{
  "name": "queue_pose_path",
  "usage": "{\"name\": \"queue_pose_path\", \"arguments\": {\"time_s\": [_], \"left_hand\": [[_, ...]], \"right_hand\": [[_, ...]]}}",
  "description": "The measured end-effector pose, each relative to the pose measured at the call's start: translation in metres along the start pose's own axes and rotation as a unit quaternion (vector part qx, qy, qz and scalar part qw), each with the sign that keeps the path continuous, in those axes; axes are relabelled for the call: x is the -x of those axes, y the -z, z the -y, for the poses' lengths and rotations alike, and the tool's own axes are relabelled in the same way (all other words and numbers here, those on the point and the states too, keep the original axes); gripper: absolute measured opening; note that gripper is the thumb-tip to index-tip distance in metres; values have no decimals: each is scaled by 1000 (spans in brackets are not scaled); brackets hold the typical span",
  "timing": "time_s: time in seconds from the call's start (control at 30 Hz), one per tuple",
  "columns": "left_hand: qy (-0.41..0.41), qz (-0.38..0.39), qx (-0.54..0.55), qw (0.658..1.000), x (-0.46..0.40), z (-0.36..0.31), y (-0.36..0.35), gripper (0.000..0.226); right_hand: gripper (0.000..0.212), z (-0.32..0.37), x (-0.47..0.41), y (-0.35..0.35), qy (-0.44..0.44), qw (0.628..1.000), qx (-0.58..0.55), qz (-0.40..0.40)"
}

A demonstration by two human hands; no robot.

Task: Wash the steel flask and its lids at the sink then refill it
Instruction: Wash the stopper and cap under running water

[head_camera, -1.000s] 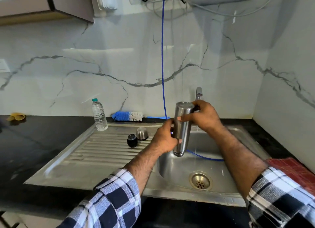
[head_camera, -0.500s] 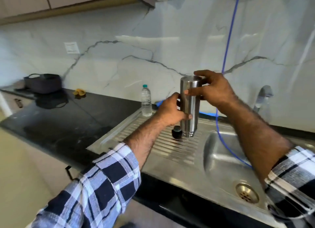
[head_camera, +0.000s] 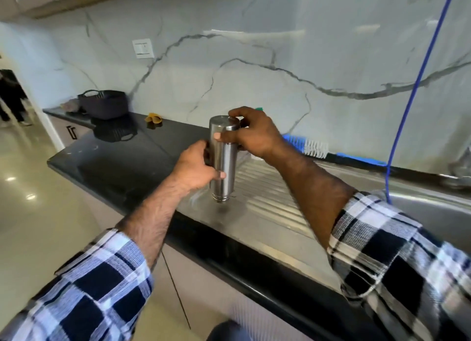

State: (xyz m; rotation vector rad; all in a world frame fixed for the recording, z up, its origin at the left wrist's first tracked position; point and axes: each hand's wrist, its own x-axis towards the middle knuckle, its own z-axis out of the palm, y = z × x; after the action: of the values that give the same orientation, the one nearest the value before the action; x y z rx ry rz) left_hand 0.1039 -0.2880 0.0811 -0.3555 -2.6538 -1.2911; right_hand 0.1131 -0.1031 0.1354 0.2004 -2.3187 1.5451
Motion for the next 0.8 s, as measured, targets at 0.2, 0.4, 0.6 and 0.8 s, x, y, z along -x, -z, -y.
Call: {"name": "queue_pose_path", "arguments": {"time_s": [0.2, 0.4, 0.6, 0.8], "left_hand": [[13, -8, -14, 1000, 7, 29, 7, 68], [15, -9, -5, 1000, 2, 26, 5, 72], [2, -3, 9, 1000, -6, 6, -1, 67], [-8, 1, 37, 999, -25, -13, -27, 66]], "right_hand": [[89, -10, -4, -31, -1, 1000, 21, 20], [91, -8, -10, -27, -3, 999, 30, 11], [84, -3, -15, -10, -7, 999, 40, 1], [74, -6, -21, 15, 3, 996, 87, -16]]}}
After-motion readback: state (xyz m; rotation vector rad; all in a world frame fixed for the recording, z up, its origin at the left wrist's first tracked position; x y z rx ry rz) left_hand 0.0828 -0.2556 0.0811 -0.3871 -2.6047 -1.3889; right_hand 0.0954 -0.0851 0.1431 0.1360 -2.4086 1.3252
